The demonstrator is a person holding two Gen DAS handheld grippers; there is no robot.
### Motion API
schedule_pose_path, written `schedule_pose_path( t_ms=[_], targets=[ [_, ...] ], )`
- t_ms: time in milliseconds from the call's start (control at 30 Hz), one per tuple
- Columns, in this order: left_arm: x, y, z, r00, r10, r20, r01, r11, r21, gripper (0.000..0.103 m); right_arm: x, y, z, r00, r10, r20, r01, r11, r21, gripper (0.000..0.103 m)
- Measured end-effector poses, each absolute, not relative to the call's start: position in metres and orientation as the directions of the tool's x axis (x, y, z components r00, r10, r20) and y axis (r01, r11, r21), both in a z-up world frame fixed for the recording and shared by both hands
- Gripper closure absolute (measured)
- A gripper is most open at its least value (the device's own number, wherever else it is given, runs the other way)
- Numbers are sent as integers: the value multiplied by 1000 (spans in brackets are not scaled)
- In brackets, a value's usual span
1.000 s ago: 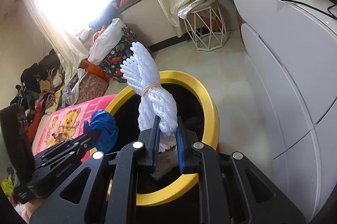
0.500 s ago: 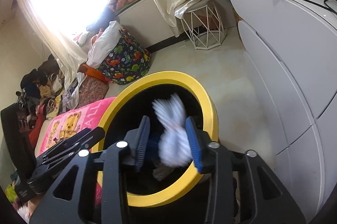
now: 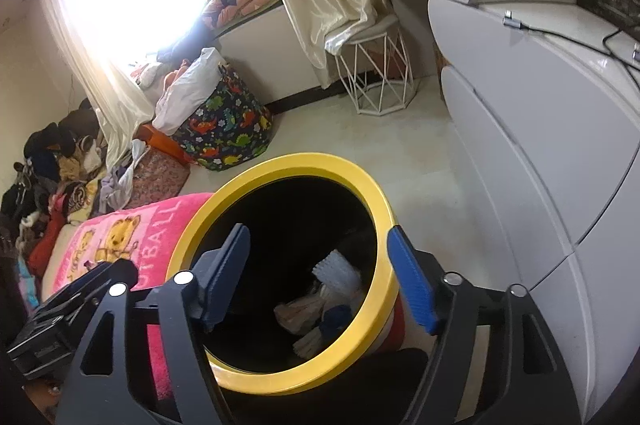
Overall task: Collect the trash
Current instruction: 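Move both tools back over the remaining wrappers on the blanket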
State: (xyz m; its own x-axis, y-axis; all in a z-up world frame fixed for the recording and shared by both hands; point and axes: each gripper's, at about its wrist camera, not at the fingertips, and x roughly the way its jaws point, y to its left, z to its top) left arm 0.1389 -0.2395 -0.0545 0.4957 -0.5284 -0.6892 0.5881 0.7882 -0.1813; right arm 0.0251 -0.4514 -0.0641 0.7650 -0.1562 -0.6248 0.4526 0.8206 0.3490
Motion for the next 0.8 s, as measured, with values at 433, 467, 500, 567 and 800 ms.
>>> schedule_pose_path(
  t_ms=[433, 467, 500, 567, 800],
  targets=[
    [129, -200, -36, 543, -524, -657, 559, 809, -183, 11, 23, -437, -46, 782, -178, -598, 441, 835, 329, 19],
    [129, -198, -35, 547, -523, -654, 557, 810, -181, 11, 22, -434, -45, 784, -180, -595, 438, 839, 323, 19],
    [128, -195, -34, 553, -521, -650, 555, 813, -179, 11, 23, -433, -44, 784, -184, -593, 437, 842, 316, 19],
    [127, -187, -31, 564, -521, -641, 548, 817, -182, 11, 23, -429, -42, 785, -184, -591, 431, 848, 309, 18],
    [123, -167, -27, 588, -515, -624, 529, 828, -186, 11, 25, -416, -33, 797, -185, -575, 409, 866, 287, 18]
  ],
)
